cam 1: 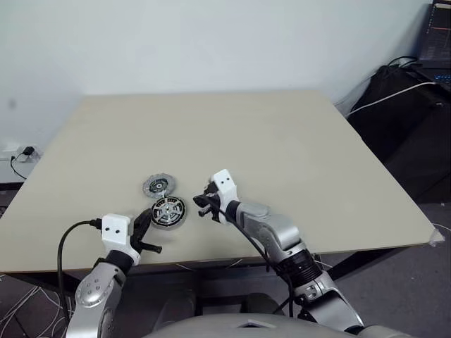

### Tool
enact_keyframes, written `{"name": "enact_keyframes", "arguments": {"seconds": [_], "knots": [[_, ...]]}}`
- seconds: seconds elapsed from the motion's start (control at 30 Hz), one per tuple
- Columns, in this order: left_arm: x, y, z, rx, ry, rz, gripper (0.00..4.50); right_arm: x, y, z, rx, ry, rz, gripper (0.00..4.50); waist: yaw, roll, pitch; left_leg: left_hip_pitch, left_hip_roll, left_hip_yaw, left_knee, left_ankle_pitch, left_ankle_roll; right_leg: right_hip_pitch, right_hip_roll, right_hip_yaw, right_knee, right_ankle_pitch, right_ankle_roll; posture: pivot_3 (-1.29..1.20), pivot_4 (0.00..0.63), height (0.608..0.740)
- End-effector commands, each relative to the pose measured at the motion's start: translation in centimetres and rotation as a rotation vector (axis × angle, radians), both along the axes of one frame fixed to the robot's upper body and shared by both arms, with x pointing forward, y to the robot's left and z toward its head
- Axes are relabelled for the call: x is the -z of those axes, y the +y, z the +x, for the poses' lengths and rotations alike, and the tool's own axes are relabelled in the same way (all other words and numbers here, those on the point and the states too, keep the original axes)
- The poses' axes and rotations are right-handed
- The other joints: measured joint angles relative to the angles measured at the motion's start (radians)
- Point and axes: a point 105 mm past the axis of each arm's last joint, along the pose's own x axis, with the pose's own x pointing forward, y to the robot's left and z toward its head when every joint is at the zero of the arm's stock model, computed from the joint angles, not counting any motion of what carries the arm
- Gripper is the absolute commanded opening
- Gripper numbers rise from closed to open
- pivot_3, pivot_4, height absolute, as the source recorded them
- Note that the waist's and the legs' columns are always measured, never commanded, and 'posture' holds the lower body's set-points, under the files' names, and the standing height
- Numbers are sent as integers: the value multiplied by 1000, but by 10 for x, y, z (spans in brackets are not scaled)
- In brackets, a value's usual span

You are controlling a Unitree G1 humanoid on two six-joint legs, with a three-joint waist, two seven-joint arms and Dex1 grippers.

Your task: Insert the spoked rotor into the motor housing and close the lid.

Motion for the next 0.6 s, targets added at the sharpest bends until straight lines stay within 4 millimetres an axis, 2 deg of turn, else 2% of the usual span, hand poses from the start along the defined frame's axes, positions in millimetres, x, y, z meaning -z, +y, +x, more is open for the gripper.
{"name": "enact_keyframes", "arguments": {"seconds": [0.03,0.2,0.6], "knots": [[-5,-14,-4,58,-59,1,8,-5,14,2,-77,-105,-54,0,1,0,0,0,0,0,0,0,0,0,0,0,0,0,0,0,0,740],[-9,-28,-12,100,-108,-43,8,-9,30,0,-140,-176,-83,0,0,0,0,0,0,0,0,0,0,0,-1,0,0,0,0,0,0,740],[4,-39,-20,106,-86,-59,8,-30,62,-3,-229,-285,-29,0,0,-1,-1,0,0,-1,0,0,0,0,1,-1,1,1,2,0,0,740]]}}
